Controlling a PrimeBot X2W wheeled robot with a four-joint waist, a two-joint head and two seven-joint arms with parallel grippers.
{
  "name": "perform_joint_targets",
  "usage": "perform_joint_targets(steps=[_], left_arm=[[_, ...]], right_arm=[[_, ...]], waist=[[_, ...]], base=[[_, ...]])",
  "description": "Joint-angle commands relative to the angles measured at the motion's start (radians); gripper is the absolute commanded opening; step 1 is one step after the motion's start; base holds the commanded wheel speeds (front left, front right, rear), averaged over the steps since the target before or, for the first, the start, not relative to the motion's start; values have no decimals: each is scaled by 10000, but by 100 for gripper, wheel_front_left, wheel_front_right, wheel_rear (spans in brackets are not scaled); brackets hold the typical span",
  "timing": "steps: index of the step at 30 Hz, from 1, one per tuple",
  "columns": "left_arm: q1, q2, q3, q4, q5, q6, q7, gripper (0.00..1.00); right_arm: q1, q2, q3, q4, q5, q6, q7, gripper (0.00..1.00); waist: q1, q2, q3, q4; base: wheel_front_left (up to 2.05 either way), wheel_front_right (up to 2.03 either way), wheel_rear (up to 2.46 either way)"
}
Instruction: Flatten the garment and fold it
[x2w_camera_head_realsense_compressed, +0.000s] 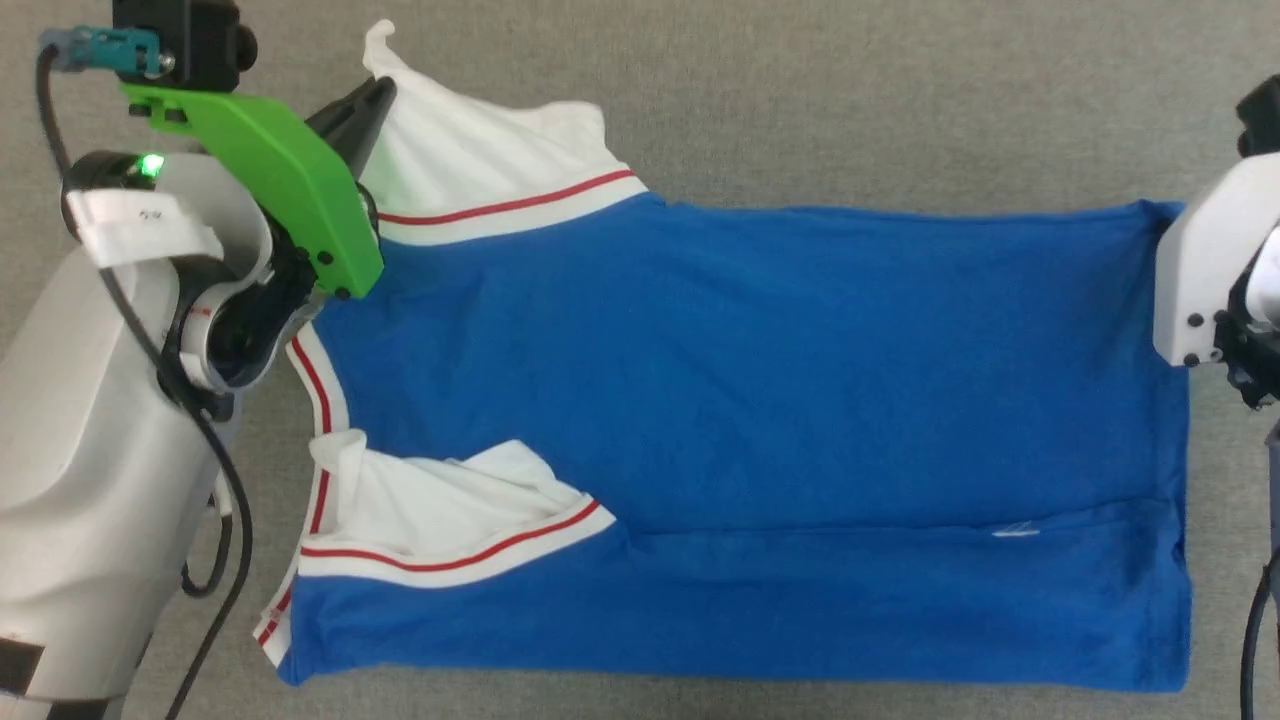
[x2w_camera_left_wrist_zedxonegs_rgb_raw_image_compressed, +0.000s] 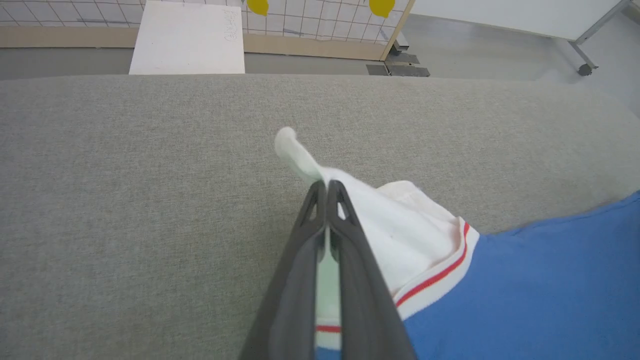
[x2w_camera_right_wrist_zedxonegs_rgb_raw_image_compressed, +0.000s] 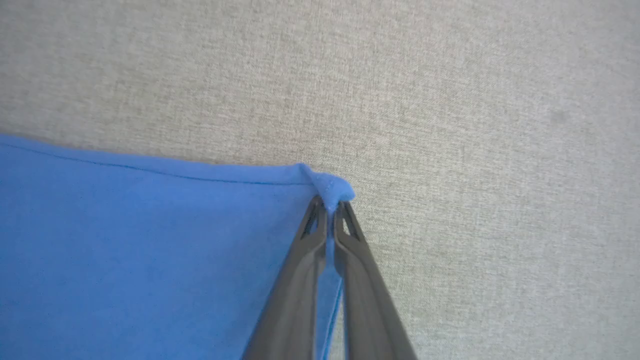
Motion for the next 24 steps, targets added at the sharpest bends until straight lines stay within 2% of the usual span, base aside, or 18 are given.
perform_joint_targets(steps=[1, 7, 17, 24], left_arm=[[291, 52, 94, -77, -150, -2, -114, 0], [1663, 119, 504, -929, -676, 203, -602, 0], [5463, 353, 1210, -2512, -1500, 1355, -1192, 0], [7077, 62, 1146, -2289, -1906, 1701, -1369, 0]], right_arm=[[196, -6, -85, -85, 90, -15, -146, 0], [1237, 53, -428, -471, 376, -15, -816, 0], [3435, 523, -887, -803, 814, -15, -1337, 0], [4444, 812, -1007, -601, 878, -15, -1414, 0]], waist=[[0, -1, -576, -36], [0, -1, -1658, -51], [0, -1, -2721, 72], [0, -1, -2951, 157]], base=[[0, 0, 0], [0, 0, 0], [0, 0, 0], [0, 0, 0]])
